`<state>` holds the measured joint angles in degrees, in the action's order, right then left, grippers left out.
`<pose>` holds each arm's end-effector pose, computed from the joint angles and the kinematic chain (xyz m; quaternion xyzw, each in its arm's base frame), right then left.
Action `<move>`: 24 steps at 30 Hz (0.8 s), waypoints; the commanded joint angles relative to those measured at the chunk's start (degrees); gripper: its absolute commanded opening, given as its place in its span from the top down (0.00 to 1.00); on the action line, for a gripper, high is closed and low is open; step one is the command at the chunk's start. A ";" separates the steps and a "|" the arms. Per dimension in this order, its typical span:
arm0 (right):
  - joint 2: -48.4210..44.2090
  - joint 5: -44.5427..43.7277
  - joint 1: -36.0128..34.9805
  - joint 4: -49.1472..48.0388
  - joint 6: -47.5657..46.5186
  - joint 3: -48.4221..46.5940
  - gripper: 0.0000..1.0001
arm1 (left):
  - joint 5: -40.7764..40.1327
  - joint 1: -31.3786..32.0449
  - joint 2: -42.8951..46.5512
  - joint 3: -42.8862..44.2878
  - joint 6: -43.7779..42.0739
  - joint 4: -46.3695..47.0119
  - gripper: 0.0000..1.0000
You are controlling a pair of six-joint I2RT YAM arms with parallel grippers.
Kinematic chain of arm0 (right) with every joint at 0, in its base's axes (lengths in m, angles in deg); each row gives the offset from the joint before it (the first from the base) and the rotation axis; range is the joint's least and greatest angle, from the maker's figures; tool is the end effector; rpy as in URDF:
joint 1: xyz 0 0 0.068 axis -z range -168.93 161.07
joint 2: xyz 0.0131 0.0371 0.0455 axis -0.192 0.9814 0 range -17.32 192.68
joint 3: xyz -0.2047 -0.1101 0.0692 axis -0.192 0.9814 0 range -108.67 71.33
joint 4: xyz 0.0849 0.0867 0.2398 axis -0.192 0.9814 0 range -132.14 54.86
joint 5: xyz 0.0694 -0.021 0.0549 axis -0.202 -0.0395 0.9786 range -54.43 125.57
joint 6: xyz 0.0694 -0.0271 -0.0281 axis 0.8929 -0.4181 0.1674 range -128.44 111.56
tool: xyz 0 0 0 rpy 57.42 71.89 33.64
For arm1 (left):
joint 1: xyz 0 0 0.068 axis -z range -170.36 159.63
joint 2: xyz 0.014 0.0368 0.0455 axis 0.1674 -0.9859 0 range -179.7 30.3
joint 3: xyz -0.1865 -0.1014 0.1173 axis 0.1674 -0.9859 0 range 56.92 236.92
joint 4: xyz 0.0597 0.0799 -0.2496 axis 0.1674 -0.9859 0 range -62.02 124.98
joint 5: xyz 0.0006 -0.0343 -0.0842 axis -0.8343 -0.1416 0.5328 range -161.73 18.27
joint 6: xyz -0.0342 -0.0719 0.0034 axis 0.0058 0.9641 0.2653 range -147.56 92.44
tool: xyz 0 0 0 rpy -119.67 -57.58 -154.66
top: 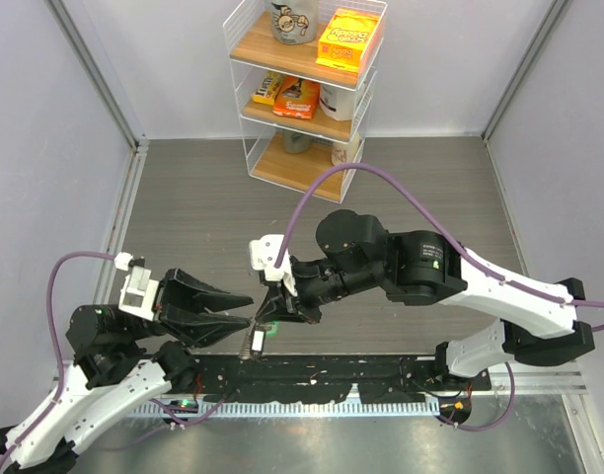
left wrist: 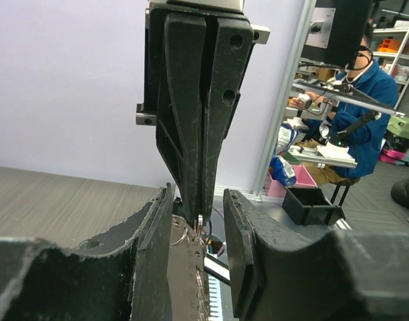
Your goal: Put the keys on the keyring
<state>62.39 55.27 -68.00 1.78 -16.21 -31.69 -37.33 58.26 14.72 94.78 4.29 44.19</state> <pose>0.0373 0.3152 0.4488 -0.6276 0.5214 0.4411 0.3738 0.0492 -0.1145 0.3955 0.3233 0.4242 -0.6487 0.5429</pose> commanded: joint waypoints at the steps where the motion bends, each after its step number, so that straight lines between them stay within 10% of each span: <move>1: 0.19 -3.00 -0.38 4.06 -1.02 -4.11 0.95 | -2.40 -0.02 1.16 1.51 -2.32 -2.44 0.58; 24: 3.10 -14.70 9.28 11.99 0.03 -1.14 0.95 | -10.92 -0.02 7.57 0.45 -7.77 -14.22 0.57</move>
<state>67.70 42.70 -62.14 18.05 -17.45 -36.00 -45.44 58.26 20.65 94.83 -1.70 32.02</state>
